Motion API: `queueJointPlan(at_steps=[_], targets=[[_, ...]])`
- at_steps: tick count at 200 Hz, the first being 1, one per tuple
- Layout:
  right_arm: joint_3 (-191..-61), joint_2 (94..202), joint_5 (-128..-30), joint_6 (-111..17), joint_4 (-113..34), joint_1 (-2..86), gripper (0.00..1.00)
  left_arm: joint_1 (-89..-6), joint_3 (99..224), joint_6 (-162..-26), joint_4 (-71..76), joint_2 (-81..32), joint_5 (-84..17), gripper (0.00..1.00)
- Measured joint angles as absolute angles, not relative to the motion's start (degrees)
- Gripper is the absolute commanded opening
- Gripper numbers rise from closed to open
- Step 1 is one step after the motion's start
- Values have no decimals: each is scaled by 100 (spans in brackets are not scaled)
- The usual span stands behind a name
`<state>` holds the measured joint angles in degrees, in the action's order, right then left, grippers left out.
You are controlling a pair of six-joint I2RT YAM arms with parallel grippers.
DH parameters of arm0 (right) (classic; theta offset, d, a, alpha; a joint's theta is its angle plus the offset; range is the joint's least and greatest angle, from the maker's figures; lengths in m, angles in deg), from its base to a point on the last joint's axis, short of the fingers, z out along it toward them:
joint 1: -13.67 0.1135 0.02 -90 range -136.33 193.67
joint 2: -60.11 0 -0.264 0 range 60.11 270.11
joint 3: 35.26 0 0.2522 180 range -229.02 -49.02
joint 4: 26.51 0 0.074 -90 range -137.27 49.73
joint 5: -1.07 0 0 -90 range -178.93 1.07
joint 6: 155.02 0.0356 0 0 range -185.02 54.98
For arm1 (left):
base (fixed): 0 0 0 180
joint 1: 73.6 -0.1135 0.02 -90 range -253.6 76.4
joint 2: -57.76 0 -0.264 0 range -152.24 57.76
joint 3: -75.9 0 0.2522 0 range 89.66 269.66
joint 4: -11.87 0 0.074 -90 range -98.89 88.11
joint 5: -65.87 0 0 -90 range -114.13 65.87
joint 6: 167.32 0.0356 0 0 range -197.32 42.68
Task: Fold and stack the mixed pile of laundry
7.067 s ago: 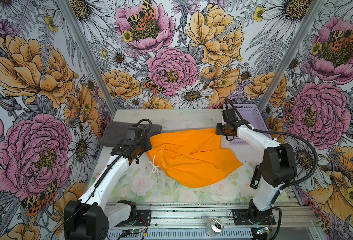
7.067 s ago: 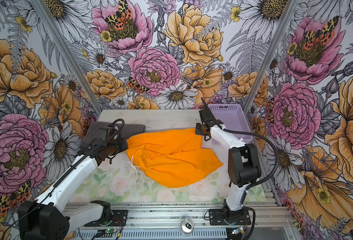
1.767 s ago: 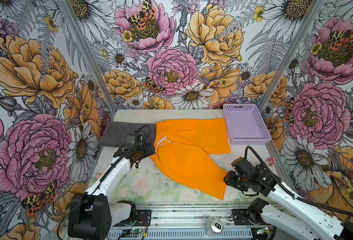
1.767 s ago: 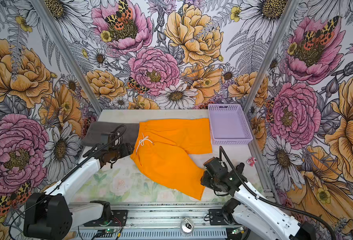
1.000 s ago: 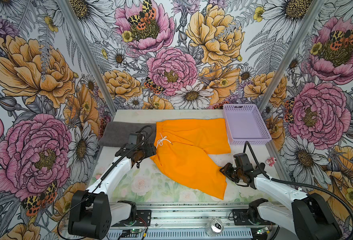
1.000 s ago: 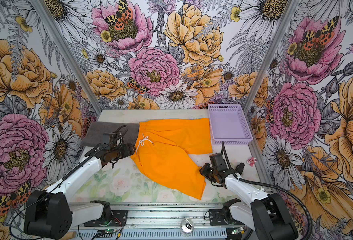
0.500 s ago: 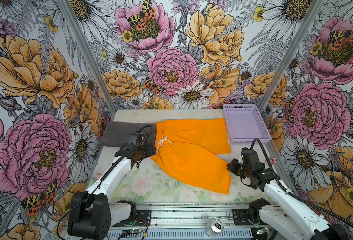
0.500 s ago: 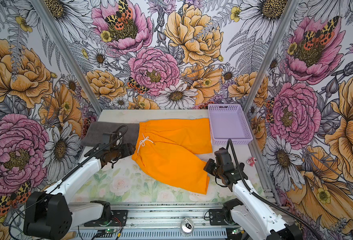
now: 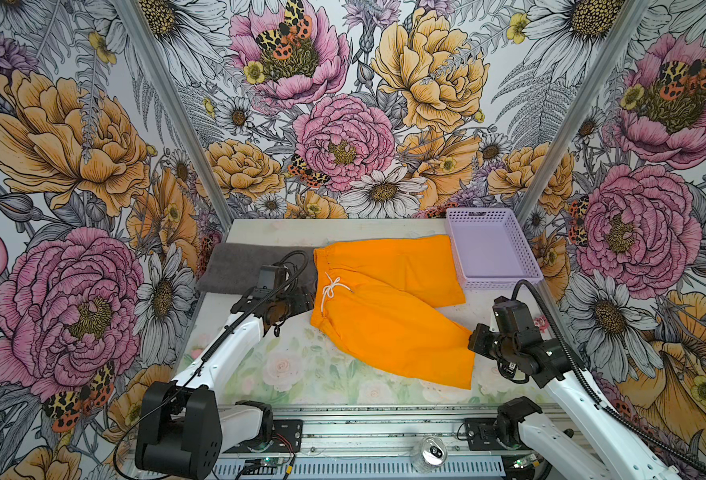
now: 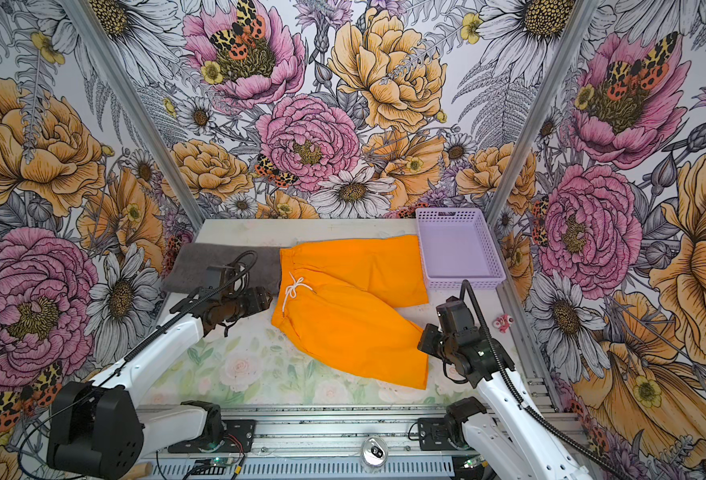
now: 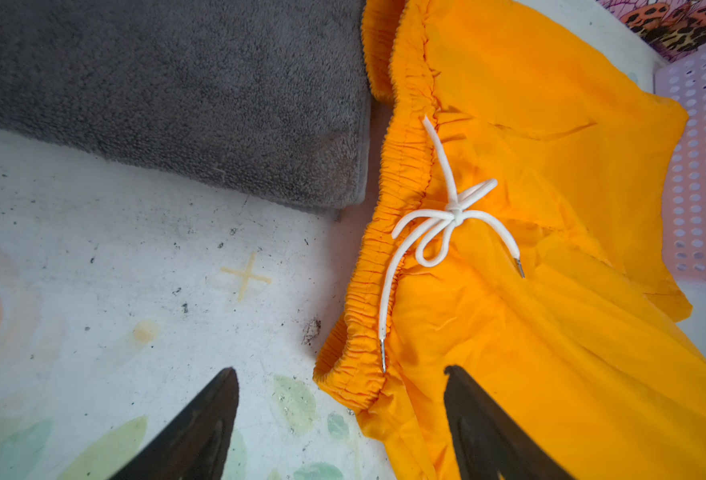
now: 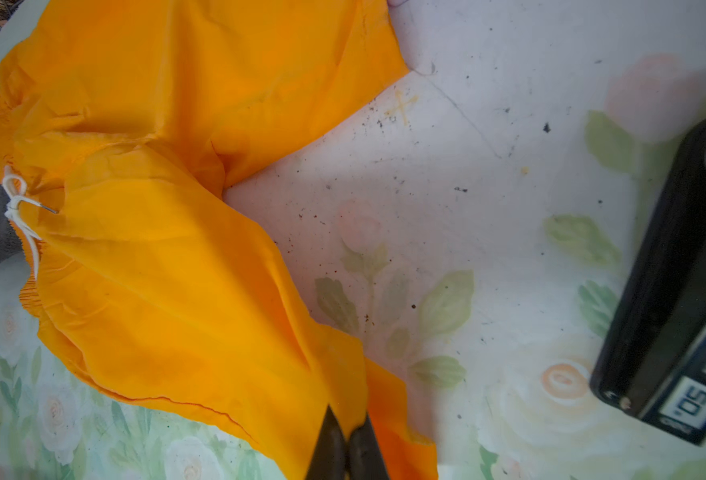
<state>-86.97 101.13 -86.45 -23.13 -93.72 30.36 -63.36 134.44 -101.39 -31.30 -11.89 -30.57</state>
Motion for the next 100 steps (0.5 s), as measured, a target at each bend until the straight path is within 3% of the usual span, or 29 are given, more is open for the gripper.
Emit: queueJointPlan(at_steps=[16, 39, 64, 100], targets=[[-8741, 10110, -8885, -2197, -9497, 3036, 37, -6293, 13444, -10139, -3130, -1217, -3057, 80], [-8743, 10340, -9001, -2112, -9497, 3036, 42, -6238, 13459, -10137, -3138, -1320, -3059, 80], [-8560, 10600, -9021, -1977, -9222, 3025, 54, -6137, 13507, -10118, -3167, -1510, -3059, 79], [-8136, 11203, -8964, -1970, -8494, 2807, 59, -5991, 13586, -10032, -3136, -2002, -3063, 79]])
